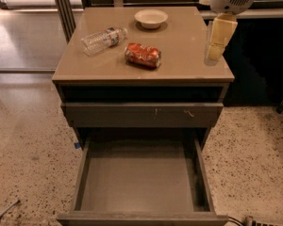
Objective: Place coke can into middle drawer
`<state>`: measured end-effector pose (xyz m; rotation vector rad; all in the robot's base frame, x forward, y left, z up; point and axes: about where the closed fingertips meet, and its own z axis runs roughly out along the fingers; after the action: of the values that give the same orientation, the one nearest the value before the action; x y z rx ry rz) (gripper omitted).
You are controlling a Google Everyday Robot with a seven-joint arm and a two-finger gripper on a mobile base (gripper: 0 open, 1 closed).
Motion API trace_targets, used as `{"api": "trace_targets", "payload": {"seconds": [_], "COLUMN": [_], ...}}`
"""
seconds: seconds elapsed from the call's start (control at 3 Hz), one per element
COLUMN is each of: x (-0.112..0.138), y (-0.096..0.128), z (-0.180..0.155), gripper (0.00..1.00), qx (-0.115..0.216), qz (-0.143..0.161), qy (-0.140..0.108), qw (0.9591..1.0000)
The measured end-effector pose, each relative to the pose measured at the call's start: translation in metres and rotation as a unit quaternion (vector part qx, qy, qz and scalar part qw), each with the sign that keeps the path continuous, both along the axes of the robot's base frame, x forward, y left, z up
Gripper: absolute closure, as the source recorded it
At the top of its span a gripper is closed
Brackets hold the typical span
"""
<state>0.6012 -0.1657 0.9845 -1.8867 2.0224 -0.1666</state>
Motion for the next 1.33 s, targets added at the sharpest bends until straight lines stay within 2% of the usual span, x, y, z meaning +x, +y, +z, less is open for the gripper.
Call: {"api": "trace_targets", "payload": {"seconds": [0.33, 1.0, 1.33], "x": [0.047, 0.052, 0.079], "y": [0.011, 0.014, 0.029], "z": [-0.029, -0.036, -0.058], "gripper": [0.0, 0.0, 0.0], "qx": [0.065, 0.075, 0.103], "qz": [-0.045, -0.046, -0.033], "qy": [0.006, 0.006, 0.011], "qw": [0.9968, 0.9961, 0.9941]}}
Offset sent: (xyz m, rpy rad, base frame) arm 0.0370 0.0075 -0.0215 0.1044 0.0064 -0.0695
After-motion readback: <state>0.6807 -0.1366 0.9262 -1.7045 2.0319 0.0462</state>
